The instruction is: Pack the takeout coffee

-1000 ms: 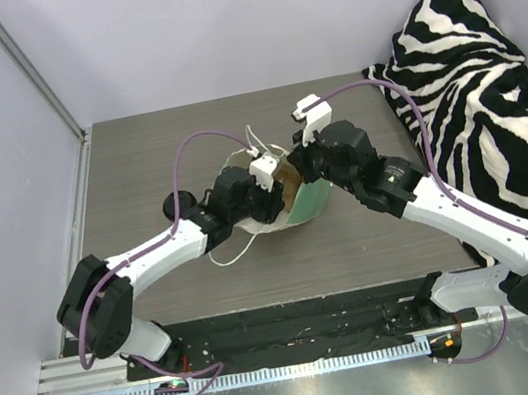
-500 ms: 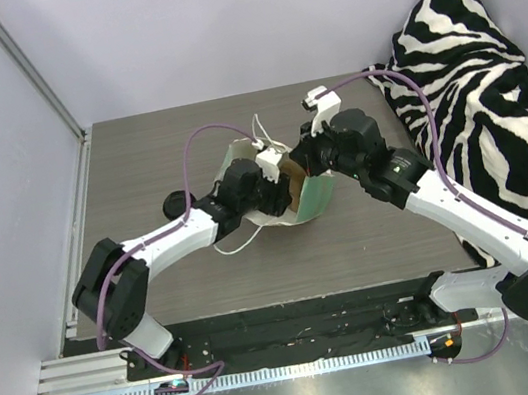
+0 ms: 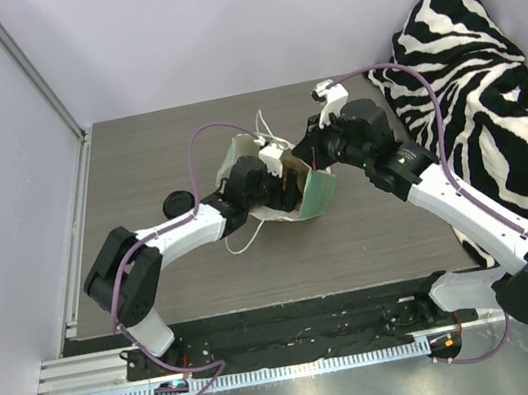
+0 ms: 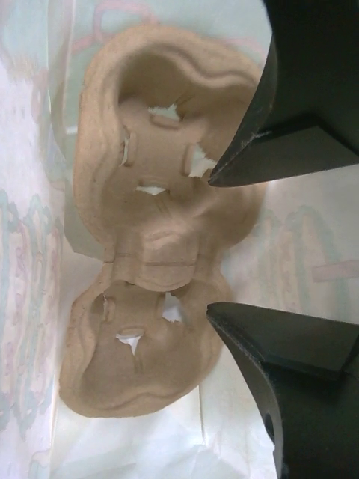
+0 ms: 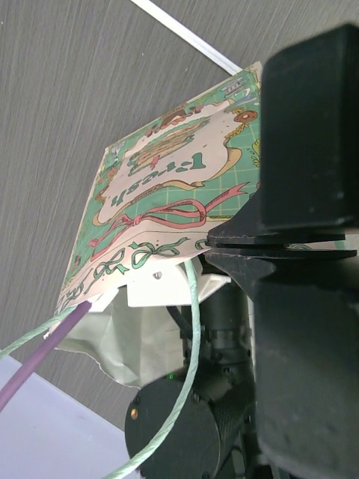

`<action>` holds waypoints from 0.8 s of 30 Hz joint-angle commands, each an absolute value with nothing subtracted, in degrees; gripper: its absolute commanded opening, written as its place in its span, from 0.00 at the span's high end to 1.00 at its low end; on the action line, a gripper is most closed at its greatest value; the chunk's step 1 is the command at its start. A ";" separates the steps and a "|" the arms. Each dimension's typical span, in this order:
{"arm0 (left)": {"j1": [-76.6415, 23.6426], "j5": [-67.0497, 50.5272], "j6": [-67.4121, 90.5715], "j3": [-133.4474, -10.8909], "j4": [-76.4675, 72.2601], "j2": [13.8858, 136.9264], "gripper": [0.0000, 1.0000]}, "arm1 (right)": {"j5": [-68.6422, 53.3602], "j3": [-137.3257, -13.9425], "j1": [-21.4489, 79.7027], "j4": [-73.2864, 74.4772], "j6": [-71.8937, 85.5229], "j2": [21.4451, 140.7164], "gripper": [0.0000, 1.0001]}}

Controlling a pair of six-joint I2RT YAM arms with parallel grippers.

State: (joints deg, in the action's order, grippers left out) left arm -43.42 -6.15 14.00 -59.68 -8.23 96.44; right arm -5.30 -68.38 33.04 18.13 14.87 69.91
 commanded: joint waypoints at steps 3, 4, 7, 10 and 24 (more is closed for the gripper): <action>-43.33 -4.92 14.24 -64.41 -8.53 102.82 0.38 | -9.58 -69.87 31.56 17.40 16.96 70.75 0.99; -43.33 -5.10 13.80 -64.86 -7.83 103.53 0.39 | -9.84 -69.87 31.38 17.40 17.05 70.84 0.99; -43.33 -5.10 12.31 -65.13 -7.21 105.55 0.39 | -10.55 -70.05 30.41 17.84 17.40 71.10 0.99; -43.24 -5.97 11.16 -66.00 -5.81 106.96 0.41 | -11.51 -70.22 29.71 18.28 17.75 71.45 0.99; -41.92 -12.40 10.20 -65.66 -8.09 101.78 1.00 | -13.10 -70.49 26.90 20.21 17.14 71.63 0.99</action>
State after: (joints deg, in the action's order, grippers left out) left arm -42.15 -11.46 12.34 -65.98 -7.11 106.06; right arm -12.80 -68.55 27.66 18.61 17.15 71.70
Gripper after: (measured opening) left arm 0.020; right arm 0.029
